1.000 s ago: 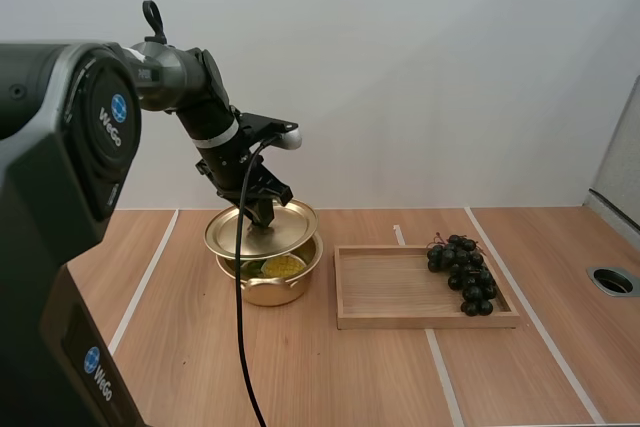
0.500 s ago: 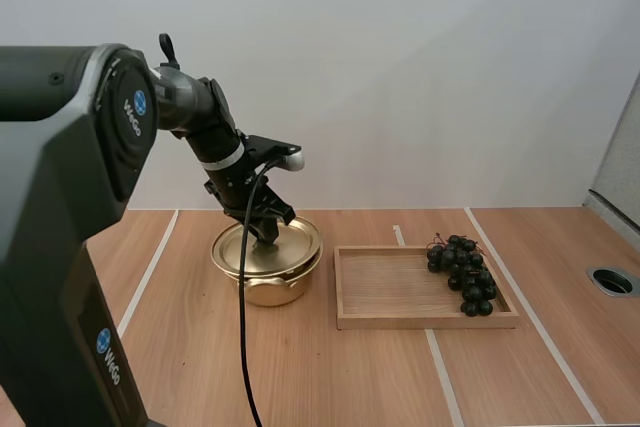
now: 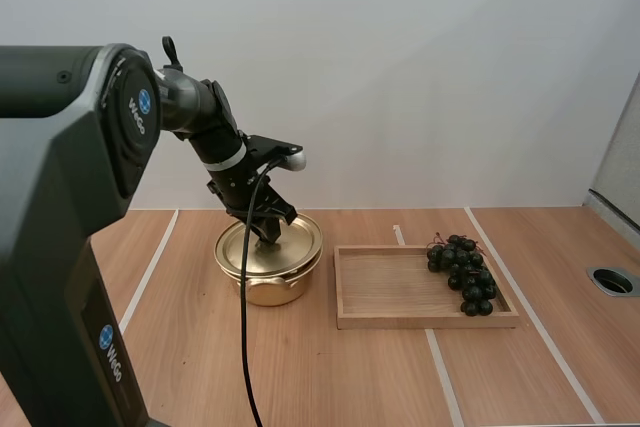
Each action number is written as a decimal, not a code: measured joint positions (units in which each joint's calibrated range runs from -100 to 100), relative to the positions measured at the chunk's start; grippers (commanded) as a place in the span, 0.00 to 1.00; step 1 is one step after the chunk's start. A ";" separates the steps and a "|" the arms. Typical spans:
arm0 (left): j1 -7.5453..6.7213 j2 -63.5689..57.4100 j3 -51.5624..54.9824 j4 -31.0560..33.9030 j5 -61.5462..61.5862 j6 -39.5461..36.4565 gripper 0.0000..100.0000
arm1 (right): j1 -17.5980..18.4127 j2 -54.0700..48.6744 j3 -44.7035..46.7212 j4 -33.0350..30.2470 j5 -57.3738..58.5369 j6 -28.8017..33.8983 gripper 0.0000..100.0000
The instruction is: Open the pot, put the pineapple inside, and close it
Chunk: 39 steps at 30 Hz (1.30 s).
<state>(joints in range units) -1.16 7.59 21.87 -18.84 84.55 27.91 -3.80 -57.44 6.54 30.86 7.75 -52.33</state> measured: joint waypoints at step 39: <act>0.00 -37.60 -21.46 -8.91 -49.56 -7.94 1.00 | 0.00 0.00 0.00 -0.91 10.78 0.00 1.00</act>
<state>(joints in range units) -1.16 -30.01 0.41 -27.75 34.99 19.97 -3.80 -57.44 6.54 29.95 18.53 -52.33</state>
